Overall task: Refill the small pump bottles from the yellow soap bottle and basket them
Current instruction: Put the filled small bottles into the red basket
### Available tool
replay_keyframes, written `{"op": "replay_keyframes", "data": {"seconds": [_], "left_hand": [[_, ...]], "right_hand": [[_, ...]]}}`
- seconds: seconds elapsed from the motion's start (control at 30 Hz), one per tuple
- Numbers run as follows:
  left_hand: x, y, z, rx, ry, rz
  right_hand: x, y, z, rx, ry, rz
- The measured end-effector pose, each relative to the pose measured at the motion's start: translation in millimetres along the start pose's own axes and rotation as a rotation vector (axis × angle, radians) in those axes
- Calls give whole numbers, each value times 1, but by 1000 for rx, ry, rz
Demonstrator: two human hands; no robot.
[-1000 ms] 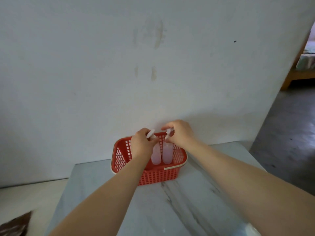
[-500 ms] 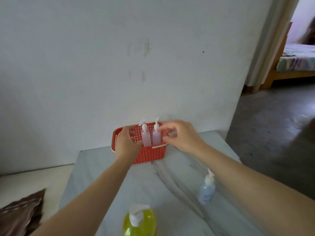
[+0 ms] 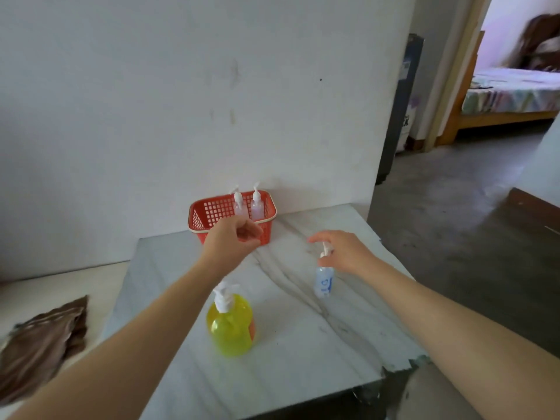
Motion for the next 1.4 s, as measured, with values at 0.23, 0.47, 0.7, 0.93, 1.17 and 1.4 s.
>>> {"op": "replay_keyframes", "data": {"seconds": [0.23,0.47,0.7,0.93,1.17,1.4], "left_hand": [[-19,-37,-22,-102,11,-121],[-21,-53,-38,-51,277,-358],[-38,-41,-33,-41,410,-195],[-114,6,-23,-20,253,75],[-153,59,-32,41,264,225],[-153,111,-66,36,300,283]], "right_hand": [[13,-13,-3,-104,63,170],[17,-7,-37,-165,157,194],[16,-6,-62,-281,302,232],[-6,30,-133,-445,341,324],[8,107,-172,-436,401,343],[57,188,-172,-407,156,207]]}}
Point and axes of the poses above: each hand's wrist, its own y-axis towards the middle knuckle, its own x-axis out of the palm, z = x × y, the point moved 4 cm from there along y, towards the middle knuckle, and after that the axes turned 7 degrees about y, right-handed, at the moved point
